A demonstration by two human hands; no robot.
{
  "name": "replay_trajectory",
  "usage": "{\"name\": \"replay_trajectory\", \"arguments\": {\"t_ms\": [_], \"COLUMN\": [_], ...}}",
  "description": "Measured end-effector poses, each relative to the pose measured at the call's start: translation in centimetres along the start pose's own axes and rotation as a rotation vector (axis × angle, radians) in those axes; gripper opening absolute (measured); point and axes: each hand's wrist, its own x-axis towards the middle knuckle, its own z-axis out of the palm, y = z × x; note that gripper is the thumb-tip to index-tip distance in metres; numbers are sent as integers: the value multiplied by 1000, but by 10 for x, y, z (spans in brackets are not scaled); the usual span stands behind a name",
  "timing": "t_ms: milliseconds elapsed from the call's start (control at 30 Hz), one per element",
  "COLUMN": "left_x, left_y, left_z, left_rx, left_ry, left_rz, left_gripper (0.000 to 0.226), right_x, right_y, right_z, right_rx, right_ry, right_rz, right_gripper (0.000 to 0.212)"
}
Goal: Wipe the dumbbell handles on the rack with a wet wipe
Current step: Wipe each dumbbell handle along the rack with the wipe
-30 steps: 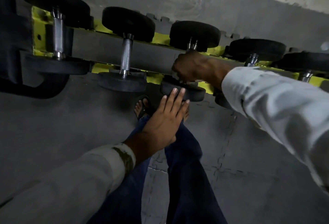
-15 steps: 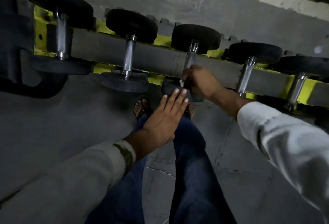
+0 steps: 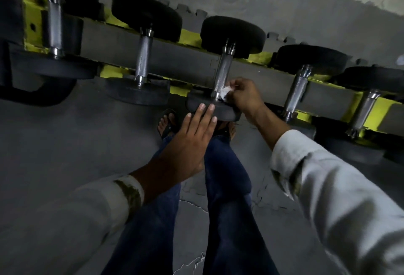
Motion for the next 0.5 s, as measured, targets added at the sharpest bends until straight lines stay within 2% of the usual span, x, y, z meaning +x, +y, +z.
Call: {"name": "replay_trajectory", "arguments": {"t_ms": [100, 167, 267, 300, 433, 500], "left_x": [0, 1, 1, 1, 0, 0], "left_y": [4, 5, 6, 7, 5, 5], "left_z": [1, 2, 1, 1, 1, 1], "left_rx": [16, 26, 13, 17, 15, 22], "left_ry": [-19, -8, 5, 5, 23, 22], "left_rz": [-16, -24, -35, -33, -43, -38], "left_gripper": [105, 104, 100, 99, 101, 103], "right_x": [4, 5, 6, 5, 12, 20], "right_y": [-25, -30, -24, -26, -32, -31], "right_z": [3, 2, -2, -4, -14, -15], "right_rx": [258, 323, 254, 237, 95, 143], "right_ry": [-58, -90, -180, -200, -264, -250], "right_rz": [107, 111, 96, 89, 71, 117], "right_gripper": [19, 18, 51, 55, 36, 22]}}
